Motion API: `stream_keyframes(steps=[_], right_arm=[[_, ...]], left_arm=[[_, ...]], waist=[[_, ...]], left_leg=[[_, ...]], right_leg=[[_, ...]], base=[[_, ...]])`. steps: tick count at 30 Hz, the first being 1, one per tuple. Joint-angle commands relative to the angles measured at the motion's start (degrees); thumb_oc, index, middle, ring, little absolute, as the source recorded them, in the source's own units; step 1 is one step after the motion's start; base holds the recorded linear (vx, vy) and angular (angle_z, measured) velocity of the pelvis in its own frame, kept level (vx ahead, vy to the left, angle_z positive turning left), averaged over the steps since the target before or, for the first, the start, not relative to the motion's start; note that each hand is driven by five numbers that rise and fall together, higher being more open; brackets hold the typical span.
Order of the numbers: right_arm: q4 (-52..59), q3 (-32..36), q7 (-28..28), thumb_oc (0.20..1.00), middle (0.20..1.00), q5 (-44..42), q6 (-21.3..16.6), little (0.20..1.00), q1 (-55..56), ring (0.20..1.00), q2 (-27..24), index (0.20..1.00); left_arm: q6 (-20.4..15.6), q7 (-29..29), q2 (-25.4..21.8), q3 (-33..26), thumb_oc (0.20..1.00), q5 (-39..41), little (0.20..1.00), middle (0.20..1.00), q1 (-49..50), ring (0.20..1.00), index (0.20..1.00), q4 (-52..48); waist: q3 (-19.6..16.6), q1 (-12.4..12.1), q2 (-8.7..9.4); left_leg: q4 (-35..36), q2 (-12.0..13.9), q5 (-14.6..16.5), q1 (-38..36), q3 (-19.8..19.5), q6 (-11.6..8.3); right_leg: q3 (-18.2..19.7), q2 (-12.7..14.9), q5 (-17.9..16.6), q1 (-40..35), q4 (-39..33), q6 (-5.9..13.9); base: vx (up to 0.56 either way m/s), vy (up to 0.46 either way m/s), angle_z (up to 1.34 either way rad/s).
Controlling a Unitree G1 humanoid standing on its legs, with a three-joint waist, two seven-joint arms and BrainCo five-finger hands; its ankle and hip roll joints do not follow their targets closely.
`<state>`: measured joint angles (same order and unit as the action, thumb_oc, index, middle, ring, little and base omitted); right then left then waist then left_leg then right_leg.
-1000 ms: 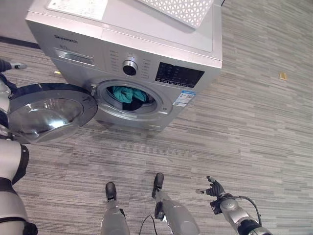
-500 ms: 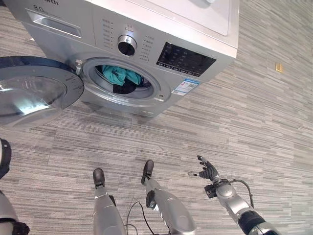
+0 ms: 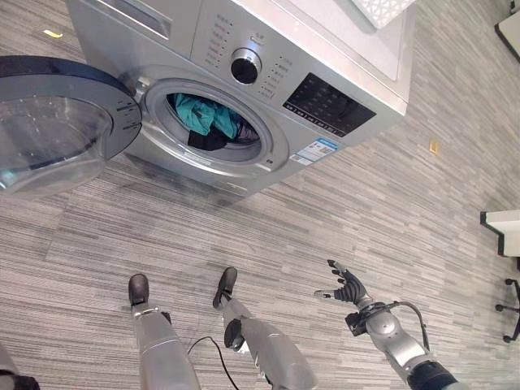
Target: Grab the laundry basket,head to the washer,open it,put in the laundry and shut it.
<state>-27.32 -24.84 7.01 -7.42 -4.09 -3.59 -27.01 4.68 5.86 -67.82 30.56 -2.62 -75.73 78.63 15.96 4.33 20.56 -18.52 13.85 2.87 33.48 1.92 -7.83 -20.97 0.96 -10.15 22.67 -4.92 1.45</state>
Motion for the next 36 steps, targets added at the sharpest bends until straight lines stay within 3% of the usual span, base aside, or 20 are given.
stream_keyframes(steps=[1,3,5,6,9,11,14,19,20,24,29,30,33,36], right_arm=[[-1.4,1.8,-0.4,1.000,1.000,-0.1,-1.2,1.000,1.2,1.000,-0.9,1.000],[-2.1,2.4,-0.4,1.000,1.000,-0.2,-0.8,1.000,1.3,1.000,-0.5,1.000],[-1.4,4.8,-0.6,1.000,1.000,-0.1,0.4,1.000,2.6,1.000,-0.3,1.000],[-0.9,6.3,-0.7,1.000,1.000,0.0,0.8,1.000,3.6,1.000,-0.3,1.000],[0.8,8.8,-0.2,1.000,1.000,1.1,1.4,1.000,4.9,1.000,-1.7,1.000],[0.9,9.9,0.3,1.000,1.000,1.8,1.2,1.000,4.9,1.000,-3.1,1.000],[0.9,10.6,0.6,1.000,1.000,2.9,1.0,1.000,4.4,1.000,-4.3,1.000],[-1.0,11.1,0.9,1.000,1.000,4.6,1.1,1.000,3.2,1.000,-4.1,1.000],[-2.4,11.0,0.7,1.000,1.000,5.2,1.1,1.000,2.7,1.000,-3.9,1.000],[-6.5,11.1,0.5,1.000,1.000,7.0,1.9,1.000,1.9,1.000,-2.8,1.000],[-12.6,12.0,0.7,1.000,1.000,10.1,1.4,1.000,4.8,1.000,1.1,1.000],[-12.7,11.9,0.7,1.000,1.000,10.1,1.3,1.000,4.8,1.000,1.1,1.000],[-17.1,12.6,1.4,1.000,1.000,10.6,-0.3,1.000,8.8,1.000,6.3,1.000],[-21.2,12.5,2.1,1.000,1.000,9.4,-0.8,1.000,8.6,1.000,8.3,1.000]], left_arm=[[0.3,-4.7,0.8,2.7,1.000,1.3,1.000,1.000,6.6,1.000,1.000,3.3],[-0.4,-7.4,4.1,1.6,1.000,4.8,1.000,1.000,10.7,1.000,1.000,-3.1],[-2.3,-10.9,7.4,0.3,1.000,15.6,1.000,1.000,22.4,1.000,1.000,-25.0],[-3.8,-10.1,6.3,0.4,1.000,23.0,1.000,1.000,31.0,1.000,1.000,-38.6],[-7.1,-10.5,4.6,4.8,1.000,38.4,1.000,1.000,43.1,1.000,1.000,-61.7],[-7.6,-11.4,5.8,6.7,1.000,44.9,1.000,1.000,48.2,1.000,1.000,-69.3],[-6.9,-11.7,8.1,8.3,1.000,48.8,1.000,1.000,51.2,1.000,1.000,-74.2],[-6.5,-10.8,16.4,6.7,1.000,50.3,1.000,1.000,56.4,1.000,1.000,-76.3],[-5.9,-11.2,19.8,6.3,1.000,48.5,1.000,1.000,56.3,1.000,1.000,-75.0],[-6.9,-10.1,25.0,3.3,1.000,43.3,1.000,1.000,57.0,1.000,1.000,-75.4],[-12.1,-9.2,37.4,-7.2,1.000,39.5,1.000,1.000,64.6,1.000,1.000,-77.6],[-12.0,-9.2,37.4,-7.2,1.000,39.5,1.000,1.000,64.6,1.000,1.000,-77.6],[-18.7,-5.1,41.2,-15.1,1.000,32.2,1.000,1.000,74.0,1.000,1.000,-75.2],[-20.6,-2.6,41.6,-18.1,1.000,29.0,1.000,1.000,78.1,1.000,1.000,-72.2]], waist=[[-1.1,1.0,-0.82],[-0.5,0.4,-1.66],[1.2,-1.4,-4.36],[1.9,-2.1,-5.77],[2.5,-2.8,-7.69],[2.6,-2.8,-8.67],[3.2,-2.7,-9.54],[3.1,-2.6,-10.61],[2.4,-2.3,-10.94],[1.3,-2.2,-11.69],[-1.5,-2.8,-12.23],[-1.5,-2.8,-12.22],[-4.5,-4.7,-12.51],[-5.6,-5.6,-13.05]], left_leg=[[7.4,-0.6,-2.7,-0.8,-2.0,3.10],[7.5,-1.3,-2.5,-0.8,-2.3,3.33],[7.2,-2.6,-2.5,-0.7,-2.7,3.74],[7.0,-3.1,-2.4,-1.0,-2.8,4.01],[6.6,-3.7,-1.7,-2.8,-2.9,4.50],[6.7,-3.7,-1.3,-4.7,-2.7,4.73],[6.9,-3.8,-0.8,-7.3,-1.8,5.05],[7.5,-3.6,0.4,-13.8,0.5,5.43],[8.1,-3.3,0.6,-16.3,1.5,5.51],[9.4,-3.2,0.7,-20.0,3.0,5.69],[12.6,-4.1,-1.0,-24.1,4.9,6.08],[12.7,-4.1,-1.0,-24.2,5.0,6.07],[16.4,-4.6,-2.3,-27.1,5.1,5.59],[17.9,-4.8,-3.3,-27.9,4.9,5.38]], right_leg=[[3.1,7.5,2.6,-6.8,2.5,9.90],[2.6,7.9,2.7,-7.0,2.6,9.97],[1.5,8.9,3.2,-7.4,3.4,9.85],[1.2,9.4,3.5,-7.8,4.1,9.77],[1.2,10.1,4.3,-8.7,5.4,9.72],[1.6,10.6,5.1,-9.4,6.7,9.70],[2.4,11.1,6.1,-10.3,8.1,9.39],[4.3,11.2,7.9,-13.5,8.9,8.54],[5.1,11.1,8.4,-14.8,8.7,8.36],[6.2,11.0,9.1,-16.9,8.3,8.08],[6.8,11.3,8.9,-19.4,6.5,7.57],[6.8,11.3,8.9,-19.4,6.4,7.58],[6.1,11.1,9.1,-22.0,4.6,7.71],[5.2,11.2,9.0,-23.0,3.7,7.82]], base=[[0.05,-0.002,0.05],[0.03,0.015,0.08],[-0.01,0.047,0.22],[-0.03,0.051,0.31],[-0.02,0.038,0.26],[-0.01,0.048,0.02],[-0.01,0.051,-0.10],[0.01,0.028,-0.34],[0.03,0.009,-0.38],[0.00,-0.006,-0.38],[0.02,-0.035,-0.18],[0.05,-0.083,-0.18],[0.06,-0.119,-0.09],[0.02,-0.078,-0.03]])
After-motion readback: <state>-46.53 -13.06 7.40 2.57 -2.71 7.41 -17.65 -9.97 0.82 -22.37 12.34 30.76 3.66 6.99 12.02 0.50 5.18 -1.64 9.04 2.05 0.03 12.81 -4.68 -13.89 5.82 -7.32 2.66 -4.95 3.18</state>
